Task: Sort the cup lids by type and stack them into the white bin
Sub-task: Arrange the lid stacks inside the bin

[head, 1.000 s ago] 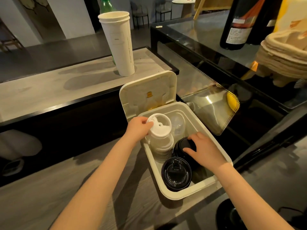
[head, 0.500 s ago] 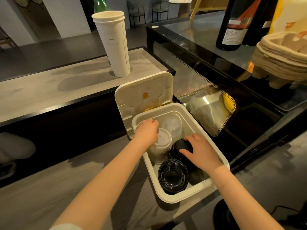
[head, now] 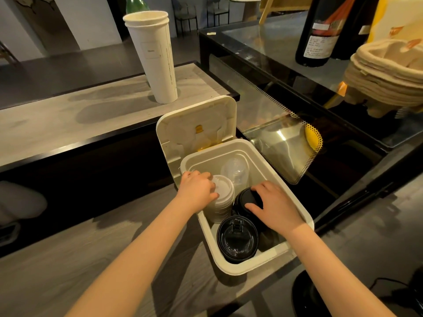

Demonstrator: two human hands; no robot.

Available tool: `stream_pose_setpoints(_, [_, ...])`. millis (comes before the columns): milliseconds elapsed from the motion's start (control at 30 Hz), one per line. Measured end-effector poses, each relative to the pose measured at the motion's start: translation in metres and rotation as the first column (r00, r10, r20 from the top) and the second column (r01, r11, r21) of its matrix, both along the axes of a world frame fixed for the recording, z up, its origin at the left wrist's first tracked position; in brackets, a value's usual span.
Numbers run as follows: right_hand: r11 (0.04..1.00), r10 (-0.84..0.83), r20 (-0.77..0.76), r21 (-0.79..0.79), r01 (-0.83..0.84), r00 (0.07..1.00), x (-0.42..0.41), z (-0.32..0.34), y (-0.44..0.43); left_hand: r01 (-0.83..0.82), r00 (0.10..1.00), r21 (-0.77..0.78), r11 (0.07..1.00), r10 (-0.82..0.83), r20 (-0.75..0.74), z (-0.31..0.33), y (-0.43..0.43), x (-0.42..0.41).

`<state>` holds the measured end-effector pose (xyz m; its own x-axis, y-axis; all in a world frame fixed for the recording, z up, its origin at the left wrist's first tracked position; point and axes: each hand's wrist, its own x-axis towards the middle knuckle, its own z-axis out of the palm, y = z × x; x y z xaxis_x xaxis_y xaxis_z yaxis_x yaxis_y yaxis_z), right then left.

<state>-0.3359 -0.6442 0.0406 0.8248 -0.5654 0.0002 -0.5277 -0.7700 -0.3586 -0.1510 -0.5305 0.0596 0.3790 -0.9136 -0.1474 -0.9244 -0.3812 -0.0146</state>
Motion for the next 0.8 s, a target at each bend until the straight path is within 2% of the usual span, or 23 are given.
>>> stream_pose_setpoints(233, [1.0,0.015,-0.019,0.008,-0.015,1.0,-0.001,0.008,0.001,-0.022,0.998,-0.102,0.995,0.015,-0.066,-0.002,0.001,-0.008])
stream_pose_setpoints(433, [0.999,-0.013,0.016,0.041,0.013,1.0,-0.003,0.012,0.002,0.029,0.996,0.111,0.993,-0.02,-0.082,0.008,-0.009,-0.011])
stream_pose_setpoints(533, [0.998,-0.032,0.054,0.047,0.03,0.998,0.0,0.02,0.003,0.037,0.999,0.15,0.988,-0.031,-0.044,0.014,-0.017,-0.01])
stream_pose_setpoints(600, [0.999,-0.026,0.095,0.046,0.021,0.995,0.005,0.029,0.004,0.041,0.998,0.084,0.996,-0.037,-0.046,0.014,-0.015,-0.009])
stream_pose_setpoints(667, [0.999,0.004,0.14,0.037,-0.009,0.99,0.014,0.038,0.006,-0.015,0.993,-0.062,0.998,0.007,-0.115,0.016,-0.004,-0.006])
stream_pose_setpoints(800, [0.996,0.077,0.183,0.023,-0.083,0.98,0.045,0.055,0.021,-0.221,0.967,-0.349,0.911,0.158,-0.201,0.035,0.047,0.006])
